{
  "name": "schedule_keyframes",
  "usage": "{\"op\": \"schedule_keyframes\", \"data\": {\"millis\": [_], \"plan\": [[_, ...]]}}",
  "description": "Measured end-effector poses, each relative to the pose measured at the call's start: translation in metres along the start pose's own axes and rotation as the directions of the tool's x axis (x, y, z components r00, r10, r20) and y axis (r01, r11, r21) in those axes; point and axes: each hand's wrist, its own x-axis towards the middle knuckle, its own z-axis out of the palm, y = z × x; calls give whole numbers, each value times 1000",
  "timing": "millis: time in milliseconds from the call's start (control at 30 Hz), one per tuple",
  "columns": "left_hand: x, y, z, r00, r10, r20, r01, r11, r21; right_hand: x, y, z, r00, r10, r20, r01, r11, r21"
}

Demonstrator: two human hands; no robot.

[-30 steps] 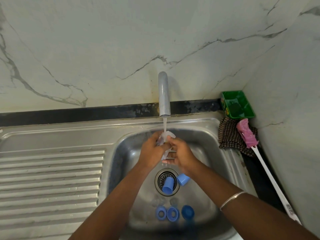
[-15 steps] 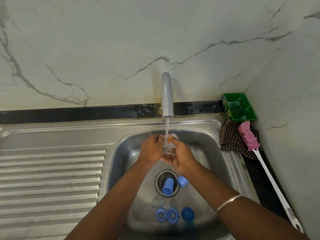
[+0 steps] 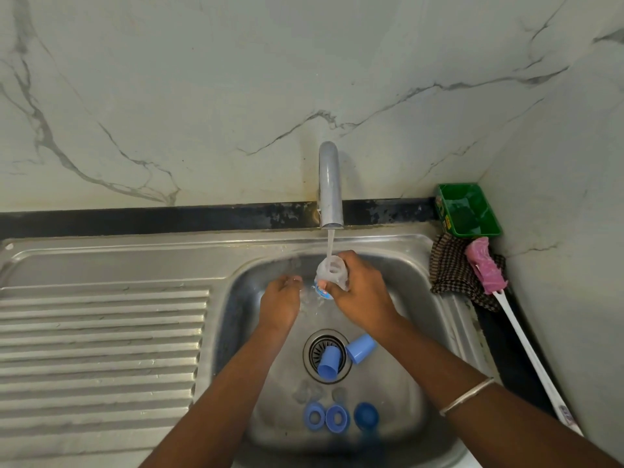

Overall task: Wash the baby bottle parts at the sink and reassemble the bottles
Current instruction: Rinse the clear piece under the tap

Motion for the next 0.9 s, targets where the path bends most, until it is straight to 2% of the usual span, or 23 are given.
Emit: {"op": "schedule_keyframes", "data": {"millis": [133,267,400,500,767,900], "plan": [[-3,-2,-5,999,24,-39,-25,999,-28,-3,-2,5,992,-50,119,58,996,-65],[-5,-4,-8,999,12,-47,-14,999,-37,-5,-4,7,999,22,43,-21,1000,-23],[-6,-6,-9,998,23,-56,-25,999,-37,-14,-4,13,994,-56,97,63,995,-74],[-8,-8,-10,997,17,-78,-20,999,-37,-14,-5,13,1000,16,4,-16,999,-43],[-11,-12,-9,998,3,-63,-3,1000,12,-13,-7,10,1000,-12,11,12,1000,-16],[-14,-9,-7,1000,17,-20,-17,1000,-8,-13,-8,11,999,10,-37,-9,1000,27]]}}
